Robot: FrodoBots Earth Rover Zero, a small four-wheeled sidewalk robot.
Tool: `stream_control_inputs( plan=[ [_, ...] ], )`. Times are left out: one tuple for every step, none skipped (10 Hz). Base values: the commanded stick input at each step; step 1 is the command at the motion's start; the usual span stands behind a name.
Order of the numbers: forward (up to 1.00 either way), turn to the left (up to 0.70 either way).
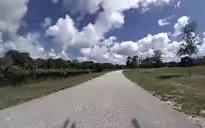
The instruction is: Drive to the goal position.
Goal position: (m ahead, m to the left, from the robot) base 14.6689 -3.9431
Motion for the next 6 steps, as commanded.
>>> stream_control_inputs(
  plan=[
    [0.70, 0.00],
    [0.70, 0.21],
    [0.70, 0.35],
    [0.70, 0.00],
    [0.70, 0.00],
    [0.70, 0.00]
  ],
)
